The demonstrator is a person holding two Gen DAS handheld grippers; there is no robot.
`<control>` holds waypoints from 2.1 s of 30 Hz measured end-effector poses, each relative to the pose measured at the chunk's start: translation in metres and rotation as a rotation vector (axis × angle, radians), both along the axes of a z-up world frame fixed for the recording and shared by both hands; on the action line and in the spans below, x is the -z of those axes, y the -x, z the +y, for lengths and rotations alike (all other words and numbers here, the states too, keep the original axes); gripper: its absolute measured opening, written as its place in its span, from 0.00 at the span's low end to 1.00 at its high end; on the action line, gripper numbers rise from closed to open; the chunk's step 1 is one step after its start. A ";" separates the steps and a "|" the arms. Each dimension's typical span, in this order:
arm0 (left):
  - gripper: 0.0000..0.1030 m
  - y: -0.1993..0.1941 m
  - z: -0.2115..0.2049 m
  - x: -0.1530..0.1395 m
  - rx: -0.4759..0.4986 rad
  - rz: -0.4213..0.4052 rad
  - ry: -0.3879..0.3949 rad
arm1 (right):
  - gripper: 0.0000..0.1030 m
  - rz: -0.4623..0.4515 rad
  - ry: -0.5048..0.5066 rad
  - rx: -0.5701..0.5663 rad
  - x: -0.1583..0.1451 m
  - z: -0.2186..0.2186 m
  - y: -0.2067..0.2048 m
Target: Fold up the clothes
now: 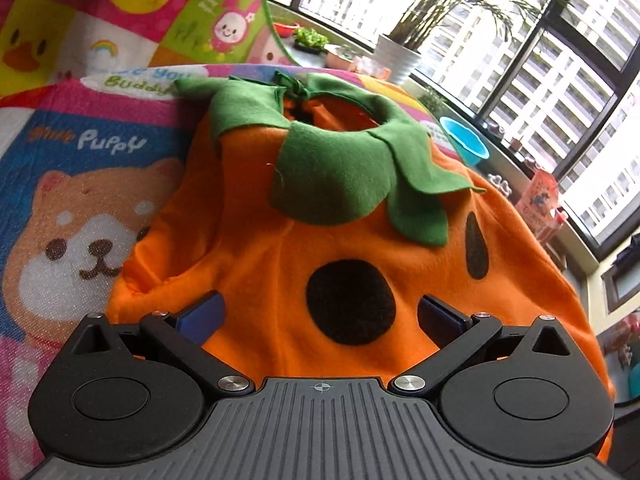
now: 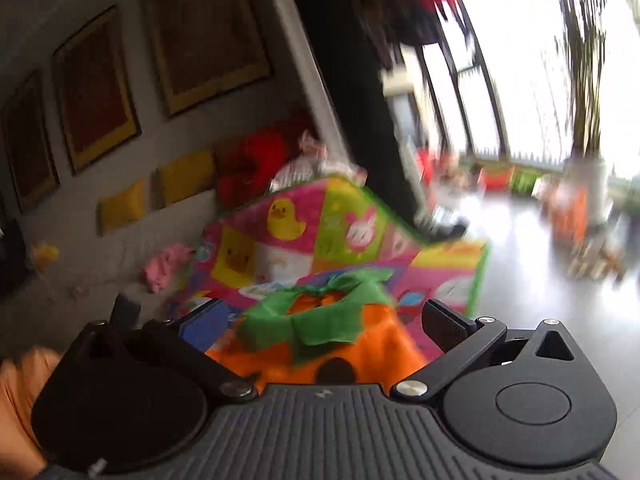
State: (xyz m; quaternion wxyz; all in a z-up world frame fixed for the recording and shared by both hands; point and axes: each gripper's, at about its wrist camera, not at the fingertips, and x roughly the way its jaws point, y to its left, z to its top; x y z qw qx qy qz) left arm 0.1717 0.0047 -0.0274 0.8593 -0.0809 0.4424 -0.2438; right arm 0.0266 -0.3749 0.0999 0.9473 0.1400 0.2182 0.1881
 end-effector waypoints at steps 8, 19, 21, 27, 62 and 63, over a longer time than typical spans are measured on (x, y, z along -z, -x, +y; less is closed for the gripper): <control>1.00 -0.024 0.036 -0.032 -0.125 -0.037 0.162 | 1.00 0.223 0.104 -0.064 0.059 0.081 -0.171; 1.00 -0.111 0.028 -0.012 -0.136 0.076 0.197 | 1.00 0.463 -0.123 -0.059 0.128 0.082 -0.251; 0.99 -0.122 0.024 0.000 -0.129 0.114 0.209 | 1.00 0.477 -0.144 -0.060 0.130 0.080 -0.253; 0.81 -0.145 0.015 0.006 -0.086 0.120 0.295 | 1.00 0.370 0.038 -0.114 0.095 0.084 -0.259; 0.13 -0.094 0.025 -0.060 -0.041 -0.214 0.021 | 0.18 -0.013 0.515 -0.206 0.052 0.172 -0.222; 0.14 -0.086 0.028 -0.056 -0.035 -0.200 0.005 | 0.18 0.007 0.527 -0.214 0.058 0.172 -0.215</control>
